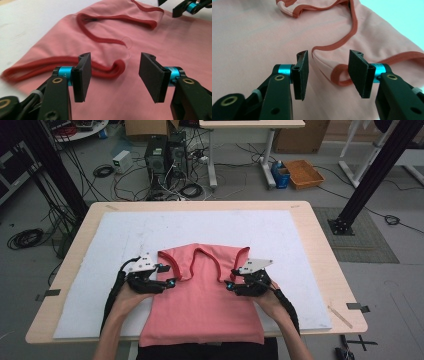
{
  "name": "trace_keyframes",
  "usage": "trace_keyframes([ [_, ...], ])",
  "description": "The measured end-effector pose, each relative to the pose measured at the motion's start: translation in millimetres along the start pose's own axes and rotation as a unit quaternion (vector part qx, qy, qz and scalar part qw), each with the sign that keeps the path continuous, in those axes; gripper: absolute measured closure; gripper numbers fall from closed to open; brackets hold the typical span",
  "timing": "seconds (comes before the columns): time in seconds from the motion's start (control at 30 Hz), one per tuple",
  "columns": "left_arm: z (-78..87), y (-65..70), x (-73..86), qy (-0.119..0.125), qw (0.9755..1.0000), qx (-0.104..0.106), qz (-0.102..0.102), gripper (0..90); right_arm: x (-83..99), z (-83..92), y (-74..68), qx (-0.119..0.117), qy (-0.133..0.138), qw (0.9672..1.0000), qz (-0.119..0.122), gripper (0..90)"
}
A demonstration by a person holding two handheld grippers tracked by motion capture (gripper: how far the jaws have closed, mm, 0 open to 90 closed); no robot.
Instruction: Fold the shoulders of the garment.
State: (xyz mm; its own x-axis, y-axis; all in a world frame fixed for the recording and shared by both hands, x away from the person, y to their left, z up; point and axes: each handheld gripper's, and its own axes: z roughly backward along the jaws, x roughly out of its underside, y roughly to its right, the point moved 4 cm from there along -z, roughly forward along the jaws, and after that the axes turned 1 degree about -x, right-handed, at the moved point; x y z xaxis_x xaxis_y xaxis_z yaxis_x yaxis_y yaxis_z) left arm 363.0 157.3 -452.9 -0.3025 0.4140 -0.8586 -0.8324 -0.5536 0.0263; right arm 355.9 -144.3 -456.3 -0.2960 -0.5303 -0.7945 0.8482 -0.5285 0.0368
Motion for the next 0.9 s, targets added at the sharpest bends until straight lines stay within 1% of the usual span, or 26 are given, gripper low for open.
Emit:
trace_keyframes([
  [0.03, -4.7, 1.8, -2.3, -0.007, 0.9999, 0.008, -0.006, 44.9, 0.2, -1.8, -0.1, -0.001, -0.002, 1.0, 0.0, 51.4],
  [0.07, -8.8, 3.8, -4.3, -0.008, 0.9998, 0.015, -0.013, 45.7, 0.7, -3.9, -0.2, 0.0, -0.006, 1.0, 0.0, 51.4],
  [0.1, -13.2, 5.5, -5.7, -0.01, 0.9996, 0.023, -0.016, 47.7, 1.5, -5.8, -0.2, 0.001, -0.009, 1.0, 0.001, 51.4],
  [0.13, -17.4, 6.6, -6.4, -0.016, 0.9993, 0.027, -0.019, 49.4, 2.3, -7.5, 0.2, 0.001, -0.012, 0.9999, 0.003, 51.4],
  [0.2, -27.0, 6.8, -6.5, -0.028, 0.999, 0.03, -0.019, 52.1, 4.4, -11.2, 2.1, 0.003, -0.018, 0.9998, 0.004, 52.1],
  [0.27, -33.2, 6.0, -5.5, -0.036, 0.9987, 0.032, -0.021, 56.2, 6.1, -13.3, 3.8, 0.006, -0.025, 0.9996, 0.011, 55.6],
  [0.33, -37.5, 4.8, -3.6, -0.043, 0.9984, 0.031, -0.02, 64.1, 7.9, -15.2, 4.9, 0.007, -0.034, 0.9994, 0.009, 60.6],
  [0.4, -37.5, 3.5, -2.0, -0.049, 0.9983, 0.029, -0.016, 74.8, 8.9, -15.1, 6.0, 0.011, -0.041, 0.999, 0.013, 69.3],
  [0.43, -36.5, 2.2, -1.5, -0.05, 0.9982, 0.03, -0.015, 78.6, 9.1, -14.6, 6.3, 0.012, -0.043, 0.9989, 0.013, 73.7],
  [0.47, -35.3, 1.7, -1.0, -0.049, 0.9983, 0.028, -0.012, 80.6, 9.2, -14.3, 7.2, 0.01, -0.041, 0.999, 0.016, 77.5],
  [0.5, -33.7, 1.4, -0.8, -0.048, 0.9984, 0.027, -0.01, 81.5, 9.4, -13.4, 7.6, 0.009, -0.039, 0.9991, 0.013, 79.5],
  [0.63, -24.9, 3.3, -0.5, -0.043, 0.9987, 0.023, -0.013, 82.4, 10.2, -6.5, 8.9, 0.008, -0.024, 0.9997, 0.003, 82.2],
  [0.73, -18.4, 6.4, 2.5, -0.041, 0.9987, 0.029, -0.013, 82.3, 12.8, 0.4, 8.3, 0.0, -0.015, 0.9999, -0.007, 82.3],
  [0.77, -17.0, 7.0, 4.2, -0.045, 0.9984, 0.032, -0.012, 82.3, 13.8, 2.3, 7.4, -0.004, -0.013, 0.9999, -0.008, 82.2],
  [0.8, -15.8, 7.8, 5.8, -0.048, 0.9983, 0.031, -0.012, 82.4, 14.9, 4.1, 6.8, -0.006, -0.013, 0.9999, -0.007, 82.2],
  [0.9, -12.2, 10.3, 10.4, -0.049, 0.998, 0.039, -0.01, 82.3, 19.5, 8.9, 4.2, -0.013, -0.017, 0.9997, -0.005, 82.2],
])
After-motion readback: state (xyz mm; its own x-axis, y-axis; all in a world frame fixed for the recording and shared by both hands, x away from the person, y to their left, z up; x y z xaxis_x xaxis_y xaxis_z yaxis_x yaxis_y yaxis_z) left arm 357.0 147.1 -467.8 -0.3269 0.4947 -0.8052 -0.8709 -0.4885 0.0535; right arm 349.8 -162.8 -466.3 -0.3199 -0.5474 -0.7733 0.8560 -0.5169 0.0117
